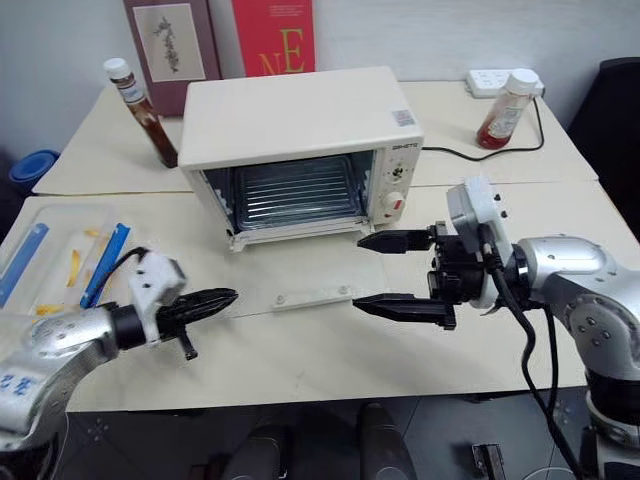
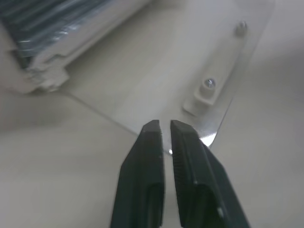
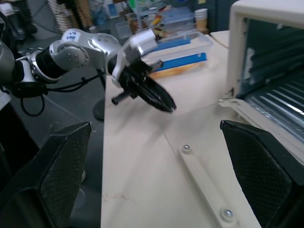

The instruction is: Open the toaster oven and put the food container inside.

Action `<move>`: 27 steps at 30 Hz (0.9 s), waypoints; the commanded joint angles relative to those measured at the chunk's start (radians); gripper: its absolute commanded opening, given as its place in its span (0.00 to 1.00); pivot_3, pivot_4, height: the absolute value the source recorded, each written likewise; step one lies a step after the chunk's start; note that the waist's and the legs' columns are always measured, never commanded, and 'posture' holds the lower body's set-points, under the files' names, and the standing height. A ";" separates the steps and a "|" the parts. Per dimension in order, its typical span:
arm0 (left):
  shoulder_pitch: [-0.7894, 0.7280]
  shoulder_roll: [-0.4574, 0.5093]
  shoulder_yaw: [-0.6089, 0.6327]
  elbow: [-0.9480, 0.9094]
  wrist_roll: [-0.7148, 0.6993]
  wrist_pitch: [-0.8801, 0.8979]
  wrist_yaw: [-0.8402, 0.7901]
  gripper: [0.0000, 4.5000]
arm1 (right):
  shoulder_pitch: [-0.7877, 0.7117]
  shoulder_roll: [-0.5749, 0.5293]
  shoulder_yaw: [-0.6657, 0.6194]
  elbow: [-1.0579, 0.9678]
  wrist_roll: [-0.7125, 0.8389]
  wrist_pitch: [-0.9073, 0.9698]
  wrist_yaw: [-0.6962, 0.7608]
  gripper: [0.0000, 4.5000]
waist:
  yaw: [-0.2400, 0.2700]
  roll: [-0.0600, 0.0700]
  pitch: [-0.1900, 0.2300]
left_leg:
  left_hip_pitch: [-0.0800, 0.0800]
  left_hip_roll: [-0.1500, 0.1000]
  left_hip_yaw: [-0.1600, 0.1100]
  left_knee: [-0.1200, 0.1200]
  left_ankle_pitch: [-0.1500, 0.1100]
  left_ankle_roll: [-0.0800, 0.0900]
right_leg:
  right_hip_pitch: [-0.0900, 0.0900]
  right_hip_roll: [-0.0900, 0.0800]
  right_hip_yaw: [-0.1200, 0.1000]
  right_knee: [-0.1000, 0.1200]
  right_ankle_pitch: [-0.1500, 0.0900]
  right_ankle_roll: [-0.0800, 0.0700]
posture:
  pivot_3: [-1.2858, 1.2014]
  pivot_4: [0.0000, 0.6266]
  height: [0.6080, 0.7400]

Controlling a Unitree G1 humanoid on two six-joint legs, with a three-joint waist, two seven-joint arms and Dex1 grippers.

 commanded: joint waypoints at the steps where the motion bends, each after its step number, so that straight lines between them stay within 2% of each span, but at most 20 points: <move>1: 0.159 -0.057 0.293 -0.177 -0.268 0.091 0.053 0.32 | -0.061 0.025 0.055 0.054 -0.040 -0.041 0.067 1.00 | -0.001 0.000 0.000 | 0.000 0.000 0.000 0.000 0.000 0.000 | 0.000 0.000 0.000 0.000 0.000 0.000 | 0.52 0.24 1.00; 3: 0.315 -0.143 0.516 -0.212 -0.449 0.083 0.150 0.47 | -0.124 0.060 0.117 0.128 -0.086 -0.071 0.123 1.00 | -0.006 -0.001 0.000 | 0.001 -0.001 0.001 0.000 0.000 0.000 | 0.001 -0.002 0.000 -0.001 0.000 0.000 | 0.52 0.24 1.00; 5: 0.428 -0.198 0.658 -0.209 -0.574 0.059 0.248 0.61 | -0.172 0.088 0.157 0.187 -0.119 -0.093 0.167 1.00 | -0.012 -0.002 -0.001 | 0.002 0.001 0.002 0.000 -0.001 -0.001 | 0.000 -0.002 0.002 -0.001 0.000 -0.001 | 0.52 0.24 1.00; 9: 0.539 -0.228 0.759 -0.158 -0.594 0.084 0.492 0.88 | -0.234 0.133 0.208 0.269 -0.175 -0.133 0.239 1.00 | 0.003 -0.002 -0.001 | 0.002 0.000 0.000 0.000 -0.001 -0.001 | 0.001 0.000 -0.001 -0.001 -0.001 -0.003 | 0.52 0.24 1.00; 11: 0.537 -0.244 0.790 -0.110 -0.687 0.061 0.672 0.99 | -0.263 0.158 0.224 0.302 -0.189 -0.139 0.267 1.00 | 0.004 -0.002 -0.001 | 0.003 -0.001 -0.002 0.000 -0.001 -0.001 | 0.003 -0.001 -0.002 -0.001 -0.001 -0.003 | 0.52 0.24 1.00; 14: 0.480 -0.216 0.776 -0.023 -0.907 -0.008 0.978 0.99 | -0.287 0.179 0.243 0.327 -0.214 -0.149 0.294 1.00 | 0.003 -0.003 -0.002 | 0.003 -0.001 -0.002 0.001 -0.001 -0.001 | 0.004 -0.001 -0.002 -0.003 -0.001 -0.004 | 0.52 0.24 1.00; 17: 0.433 -0.161 0.728 0.033 -1.082 -0.080 1.201 0.99 | -0.293 0.184 0.239 0.329 -0.220 -0.141 0.310 1.00 | 0.003 -0.003 -0.002 | 0.003 0.000 -0.002 0.001 -0.002 -0.002 | 0.004 -0.002 -0.002 -0.002 0.000 -0.002 | 0.52 0.24 1.00; 23: 0.238 0.020 0.548 0.228 -1.266 -0.160 1.547 0.99 | -0.280 0.186 0.225 0.321 -0.228 -0.126 0.305 1.00 | 0.012 -0.004 -0.003 | 0.003 -0.001 -0.002 0.000 -0.001 -0.005 | 0.004 -0.002 -0.003 -0.002 0.000 -0.002 | 0.52 0.24 1.00; 27: 0.158 0.088 0.461 0.304 -1.356 -0.196 1.716 0.99 | -0.253 0.178 0.193 0.300 -0.212 -0.103 0.270 1.00 | 0.007 -0.004 -0.003 | 0.003 -0.001 -0.001 0.000 -0.002 -0.005 | 0.003 -0.002 -0.002 -0.002 0.000 -0.002 | 0.52 0.24 1.00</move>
